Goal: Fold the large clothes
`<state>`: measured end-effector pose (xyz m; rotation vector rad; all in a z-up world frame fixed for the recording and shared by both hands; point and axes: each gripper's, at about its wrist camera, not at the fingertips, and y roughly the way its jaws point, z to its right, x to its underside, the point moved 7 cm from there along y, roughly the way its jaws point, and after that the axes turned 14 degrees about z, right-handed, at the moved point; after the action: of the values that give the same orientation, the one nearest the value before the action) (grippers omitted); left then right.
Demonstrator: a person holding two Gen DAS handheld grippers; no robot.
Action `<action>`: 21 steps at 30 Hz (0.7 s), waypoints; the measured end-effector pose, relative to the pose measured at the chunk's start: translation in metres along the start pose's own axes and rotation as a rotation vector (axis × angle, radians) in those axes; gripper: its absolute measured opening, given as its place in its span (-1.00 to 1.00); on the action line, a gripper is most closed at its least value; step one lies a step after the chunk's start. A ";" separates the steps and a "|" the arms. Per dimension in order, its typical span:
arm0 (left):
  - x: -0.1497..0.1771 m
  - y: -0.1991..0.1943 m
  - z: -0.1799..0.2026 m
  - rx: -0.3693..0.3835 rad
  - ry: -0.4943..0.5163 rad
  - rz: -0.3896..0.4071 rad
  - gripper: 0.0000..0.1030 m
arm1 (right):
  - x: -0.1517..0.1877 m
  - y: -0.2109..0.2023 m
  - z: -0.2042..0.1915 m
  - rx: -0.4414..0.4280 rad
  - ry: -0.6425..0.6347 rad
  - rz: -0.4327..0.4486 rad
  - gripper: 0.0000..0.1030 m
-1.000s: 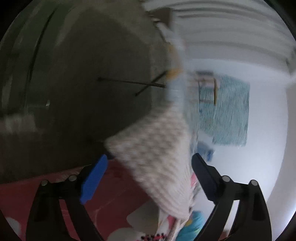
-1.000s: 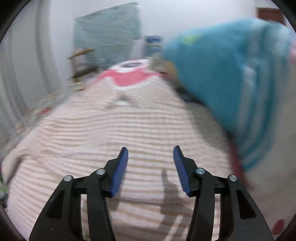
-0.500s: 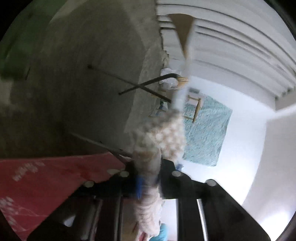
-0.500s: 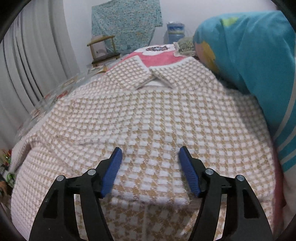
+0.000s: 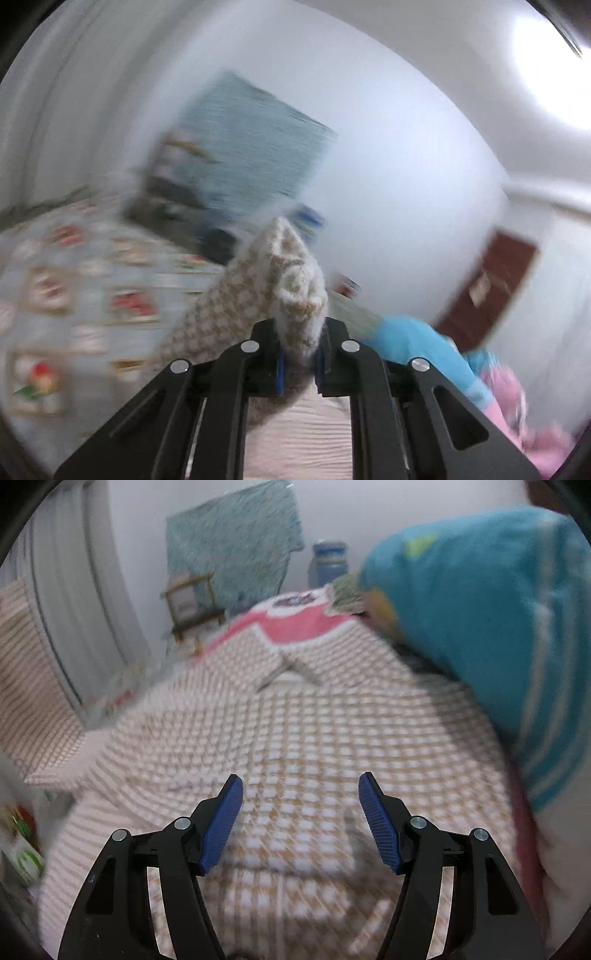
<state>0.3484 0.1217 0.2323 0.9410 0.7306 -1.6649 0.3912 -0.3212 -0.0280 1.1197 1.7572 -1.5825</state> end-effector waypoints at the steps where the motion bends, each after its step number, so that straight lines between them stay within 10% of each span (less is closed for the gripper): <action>1: 0.019 0.023 0.041 0.052 0.027 -0.033 -0.79 | -0.001 -0.007 0.005 0.002 0.010 0.005 0.21; 8: 0.179 0.087 0.181 0.169 0.107 -0.242 -0.78 | 0.002 -0.084 0.055 0.060 -0.018 0.066 0.21; 15: 0.330 0.111 0.200 0.092 0.071 -0.509 -0.71 | 0.012 -0.131 0.070 0.022 -0.010 0.077 0.15; 21: 0.396 0.116 0.206 0.293 -0.226 -0.853 0.26 | 0.010 -0.142 0.073 0.005 0.070 0.103 0.18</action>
<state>0.3538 -0.2726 -0.0066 0.6395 0.7983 -2.6348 0.2556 -0.3867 0.0277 1.2614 1.7117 -1.5041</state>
